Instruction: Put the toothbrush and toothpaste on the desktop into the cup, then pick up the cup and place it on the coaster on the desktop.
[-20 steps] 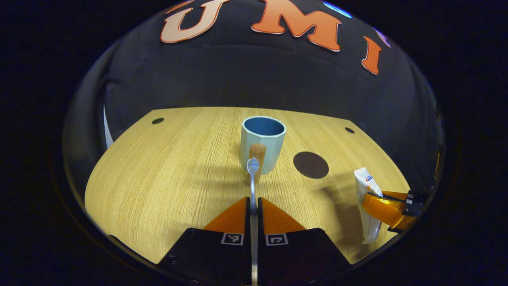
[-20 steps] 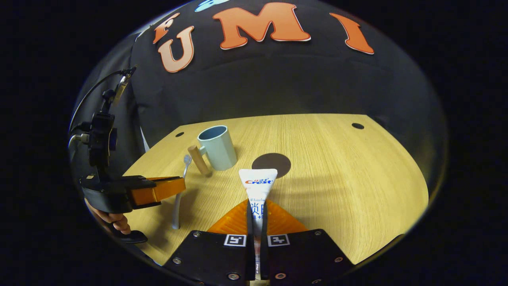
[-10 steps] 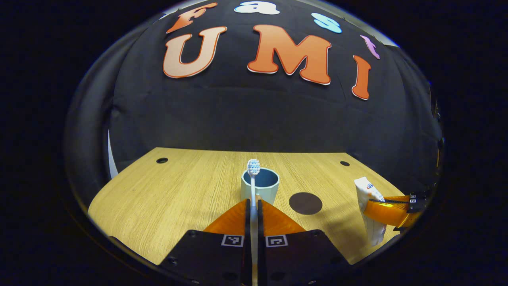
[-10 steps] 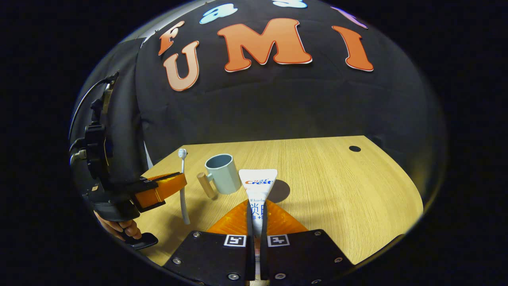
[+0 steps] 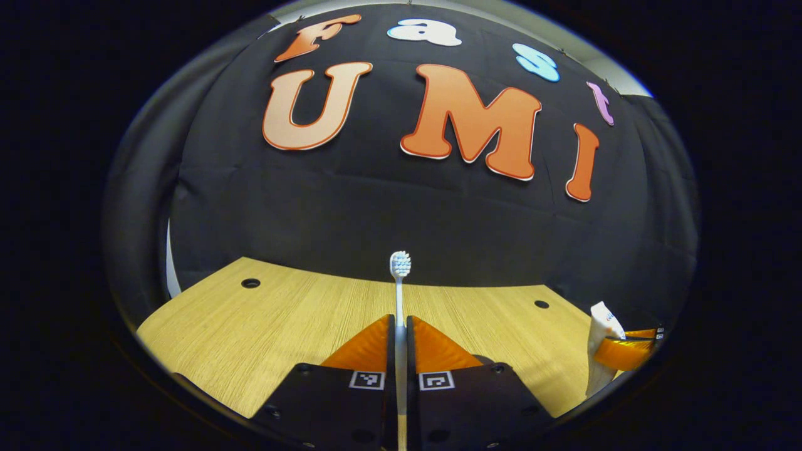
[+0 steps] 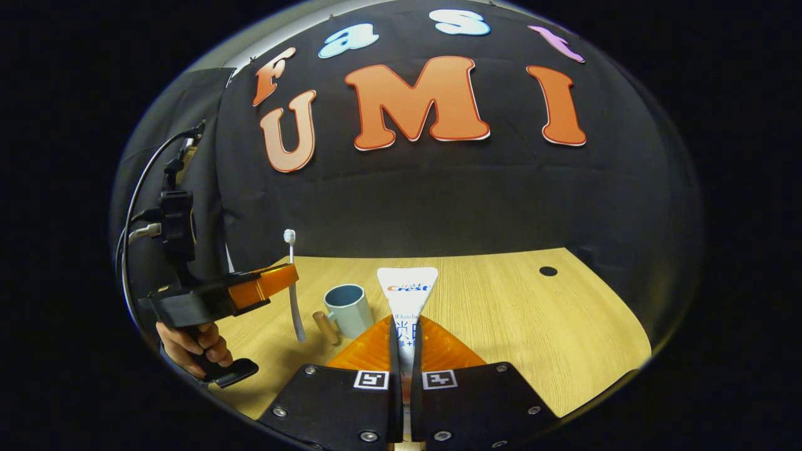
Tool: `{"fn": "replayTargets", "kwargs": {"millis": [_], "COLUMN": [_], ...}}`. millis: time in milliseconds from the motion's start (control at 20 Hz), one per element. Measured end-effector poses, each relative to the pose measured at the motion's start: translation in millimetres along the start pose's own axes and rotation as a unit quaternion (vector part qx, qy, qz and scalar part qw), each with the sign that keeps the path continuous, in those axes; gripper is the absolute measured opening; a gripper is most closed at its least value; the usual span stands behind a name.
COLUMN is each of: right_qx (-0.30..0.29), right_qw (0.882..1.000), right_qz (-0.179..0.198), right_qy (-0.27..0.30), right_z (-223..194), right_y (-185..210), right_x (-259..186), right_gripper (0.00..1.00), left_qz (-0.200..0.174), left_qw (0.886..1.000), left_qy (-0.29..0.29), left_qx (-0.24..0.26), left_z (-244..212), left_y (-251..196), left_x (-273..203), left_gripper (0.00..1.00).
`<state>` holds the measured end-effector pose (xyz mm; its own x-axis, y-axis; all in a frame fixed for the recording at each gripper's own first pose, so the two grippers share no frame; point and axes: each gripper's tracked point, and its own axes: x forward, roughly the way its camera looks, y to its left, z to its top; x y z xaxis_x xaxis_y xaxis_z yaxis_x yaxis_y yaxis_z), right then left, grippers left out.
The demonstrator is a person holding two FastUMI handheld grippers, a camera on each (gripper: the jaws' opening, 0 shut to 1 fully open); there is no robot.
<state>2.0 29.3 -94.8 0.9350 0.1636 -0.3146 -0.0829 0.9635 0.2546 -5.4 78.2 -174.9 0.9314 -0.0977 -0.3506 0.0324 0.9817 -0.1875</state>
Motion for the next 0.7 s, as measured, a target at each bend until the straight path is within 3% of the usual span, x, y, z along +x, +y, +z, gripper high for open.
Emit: {"fn": "replayTargets", "kwargs": {"millis": [450, 700], "right_qx": [0.004, -0.001], "right_qw": [1.000, 0.999], "right_qz": [-0.009, -0.011], "right_qy": [-0.024, -0.032], "right_z": [16, 20], "right_y": [-11, -14], "right_x": [9, 19], "right_gripper": [0.05, 0.05], "left_qz": [-0.026, -0.021], "left_qw": [0.998, 0.999], "left_qy": [-0.060, -0.045], "left_qx": [0.013, 0.022], "left_z": [53, 41], "left_y": [-19, -17], "left_x": [55, 87], "left_gripper": [0.05, 0.05]}}
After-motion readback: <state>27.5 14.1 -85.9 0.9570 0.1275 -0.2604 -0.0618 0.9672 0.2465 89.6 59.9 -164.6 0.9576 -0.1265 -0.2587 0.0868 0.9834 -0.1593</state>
